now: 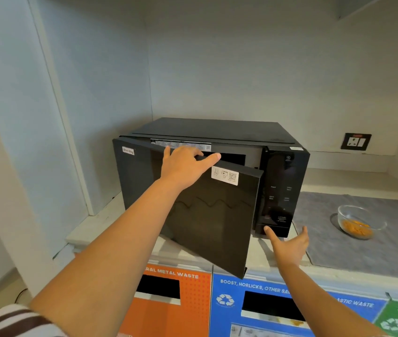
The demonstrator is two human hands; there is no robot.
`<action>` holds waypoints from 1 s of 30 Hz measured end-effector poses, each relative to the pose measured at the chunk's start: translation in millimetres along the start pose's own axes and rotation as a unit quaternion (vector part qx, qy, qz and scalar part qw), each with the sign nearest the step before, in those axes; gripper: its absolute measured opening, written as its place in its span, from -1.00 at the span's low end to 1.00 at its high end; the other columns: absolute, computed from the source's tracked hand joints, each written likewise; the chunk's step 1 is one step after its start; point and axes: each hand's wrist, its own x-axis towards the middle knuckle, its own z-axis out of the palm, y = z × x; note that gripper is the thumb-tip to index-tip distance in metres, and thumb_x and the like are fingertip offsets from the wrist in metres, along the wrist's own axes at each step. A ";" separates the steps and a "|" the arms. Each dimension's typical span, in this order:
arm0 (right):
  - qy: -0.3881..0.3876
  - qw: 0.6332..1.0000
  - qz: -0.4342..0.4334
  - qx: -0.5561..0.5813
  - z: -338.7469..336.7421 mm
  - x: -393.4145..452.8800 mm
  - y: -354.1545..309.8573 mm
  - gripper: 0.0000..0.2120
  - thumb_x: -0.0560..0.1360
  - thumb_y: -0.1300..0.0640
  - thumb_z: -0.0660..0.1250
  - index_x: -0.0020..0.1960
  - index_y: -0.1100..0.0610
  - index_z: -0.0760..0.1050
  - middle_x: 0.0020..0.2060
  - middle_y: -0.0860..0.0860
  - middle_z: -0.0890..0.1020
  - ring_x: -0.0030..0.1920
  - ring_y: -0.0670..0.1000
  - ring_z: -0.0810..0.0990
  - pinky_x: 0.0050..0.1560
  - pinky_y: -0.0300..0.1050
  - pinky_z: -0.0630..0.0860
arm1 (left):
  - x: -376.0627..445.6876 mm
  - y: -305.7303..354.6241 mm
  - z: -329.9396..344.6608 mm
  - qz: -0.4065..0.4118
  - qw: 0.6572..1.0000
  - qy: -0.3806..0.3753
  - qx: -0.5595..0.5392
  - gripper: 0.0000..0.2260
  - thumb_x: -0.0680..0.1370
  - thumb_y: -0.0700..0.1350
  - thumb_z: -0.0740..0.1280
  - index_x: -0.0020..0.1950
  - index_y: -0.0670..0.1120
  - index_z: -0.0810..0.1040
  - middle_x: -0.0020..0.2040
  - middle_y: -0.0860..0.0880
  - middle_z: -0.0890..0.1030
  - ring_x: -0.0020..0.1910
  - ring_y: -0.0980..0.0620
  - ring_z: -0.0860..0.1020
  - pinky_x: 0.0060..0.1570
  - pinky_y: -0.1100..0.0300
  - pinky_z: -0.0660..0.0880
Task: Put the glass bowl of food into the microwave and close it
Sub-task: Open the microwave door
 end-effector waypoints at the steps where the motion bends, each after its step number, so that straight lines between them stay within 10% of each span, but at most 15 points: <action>1: 0.001 1.000 -0.001 0.006 -3.5 -2.1 -0.7 0.00 0.29 -0.08 0.50 0.51 0.12 -0.01 0.50 0.17 0.16 0.48 0.23 0.18 0.42 0.23 0.24 | -4.1 0.4 -2.8 -0.002 1.000 -0.002 -0.008 -0.45 0.48 0.34 0.12 0.16 -0.03 0.62 0.20 0.00 0.60 0.34 0.00 0.43 0.49 -0.10 -0.10; 14: -0.009 0.999 -0.019 0.044 -37.7 -88.1 -24.1 -0.08 0.35 0.01 0.48 0.51 0.16 0.00 0.49 0.19 0.15 0.47 0.25 0.17 0.39 0.26 0.23 | -86.4 -21.8 -74.4 -0.058 0.992 -0.103 -0.042 -0.41 0.55 0.13 0.15 0.52 -0.09 0.19 0.58 0.00 0.13 0.57 0.03 -0.11 0.51 -0.13 0.01; 19: -0.041 0.997 -0.050 0.052 -31.4 -132.9 -37.8 -0.10 0.35 -0.01 0.47 0.50 0.13 0.02 0.49 0.17 0.17 0.45 0.27 0.24 0.38 0.28 0.28 | -113.7 -42.6 -112.9 -0.087 0.982 -0.163 -0.028 -0.70 0.57 -0.02 0.11 0.24 -0.13 0.35 0.37 -0.11 0.32 0.57 -0.04 -0.05 0.26 -0.03 0.22; 30: -0.102 0.992 -0.066 0.022 -20.1 -186.3 -59.4 -0.13 0.37 -0.04 0.45 0.50 0.12 0.03 0.49 0.18 0.19 0.43 0.27 0.27 0.34 0.26 0.32 | -153.0 -97.4 -181.0 -0.103 0.962 -0.180 0.175 -0.55 0.64 -0.09 -0.03 0.51 -0.19 0.16 0.56 -0.15 0.14 0.53 -0.13 0.14 0.46 0.02 0.15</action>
